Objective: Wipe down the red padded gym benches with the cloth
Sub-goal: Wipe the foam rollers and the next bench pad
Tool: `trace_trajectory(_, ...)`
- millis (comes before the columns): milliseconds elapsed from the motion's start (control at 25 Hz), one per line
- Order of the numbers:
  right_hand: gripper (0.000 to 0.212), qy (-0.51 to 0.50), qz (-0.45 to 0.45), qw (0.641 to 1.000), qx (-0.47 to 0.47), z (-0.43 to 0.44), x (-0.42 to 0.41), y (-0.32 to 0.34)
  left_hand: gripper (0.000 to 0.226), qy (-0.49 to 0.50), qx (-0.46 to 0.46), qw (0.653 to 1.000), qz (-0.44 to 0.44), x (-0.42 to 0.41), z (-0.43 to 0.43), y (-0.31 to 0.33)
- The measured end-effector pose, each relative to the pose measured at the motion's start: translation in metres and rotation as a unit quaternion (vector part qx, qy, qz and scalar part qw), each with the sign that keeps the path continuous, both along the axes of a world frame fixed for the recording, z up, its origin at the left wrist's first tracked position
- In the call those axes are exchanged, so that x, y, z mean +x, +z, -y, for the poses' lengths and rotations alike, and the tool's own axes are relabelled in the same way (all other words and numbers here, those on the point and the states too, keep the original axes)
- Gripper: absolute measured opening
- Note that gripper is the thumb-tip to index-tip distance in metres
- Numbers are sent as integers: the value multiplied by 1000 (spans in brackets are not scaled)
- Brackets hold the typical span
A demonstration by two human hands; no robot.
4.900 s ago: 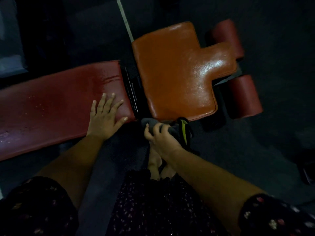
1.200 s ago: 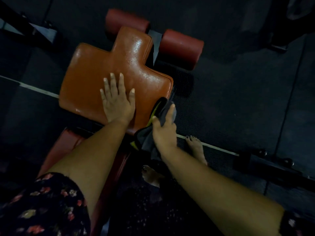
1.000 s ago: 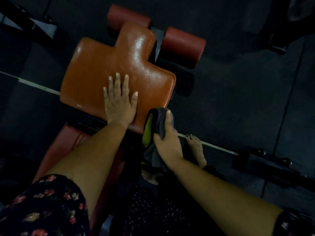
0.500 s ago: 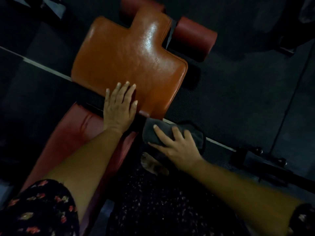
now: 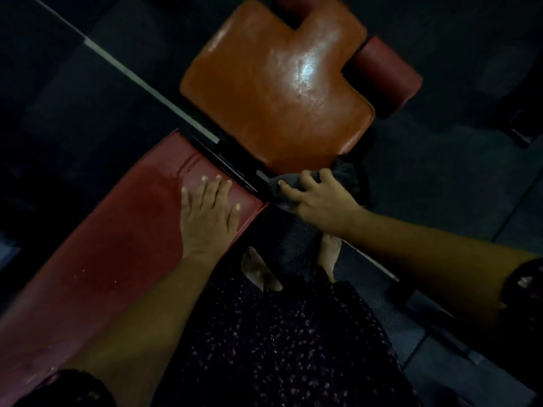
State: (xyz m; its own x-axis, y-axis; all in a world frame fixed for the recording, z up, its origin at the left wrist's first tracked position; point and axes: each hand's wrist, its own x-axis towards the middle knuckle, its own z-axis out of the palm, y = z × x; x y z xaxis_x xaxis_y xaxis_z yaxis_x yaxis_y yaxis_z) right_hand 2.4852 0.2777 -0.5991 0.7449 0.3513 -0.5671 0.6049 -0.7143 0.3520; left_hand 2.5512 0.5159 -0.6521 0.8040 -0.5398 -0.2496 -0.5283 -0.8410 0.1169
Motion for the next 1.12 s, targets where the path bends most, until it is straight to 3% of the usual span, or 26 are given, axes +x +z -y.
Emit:
trace_trajectory(160, 39, 125, -112, 984, -64, -7, -6, -1, 66, -16, 8, 1000, 16, -4, -11, -2)
trace_trajectory(360, 43, 43, -26, 999, -12, -20, 52, 21, 61, -4, -25, 999, 43, -4, -11, -9)
trace_trajectory(520, 50, 211, -150, 965, -39, -27, 48, 10, 59, -7, -35, 998, 55, -6, -11, -10)
trace_trajectory(720, 47, 111, -61, 992, -16, -38, 118, 25, 57, -5, -60, 996, 71, -5, -13, -16)
trace_trajectory(800, 55, 158, -107, 981, -38, -40, 110, 19, 57, -2, -69, 995, 75, -5, -14, -16)
trace_trajectory(880, 49, 225, -161, 959, -60, -39, 106, 15, 57, 4, -75, 994, 85, -5, -13, -15)
trace_trajectory(1040, 40, 133, -60, 989, -3, -45, 165, 23, 56, 5, -86, 991, 104, -6, -14, -17)
trace_trajectory(1120, 41, 159, -70, 985, -13, -48, 165, 20, 55, 7, -87, 989, 119, -6, -12, -19)
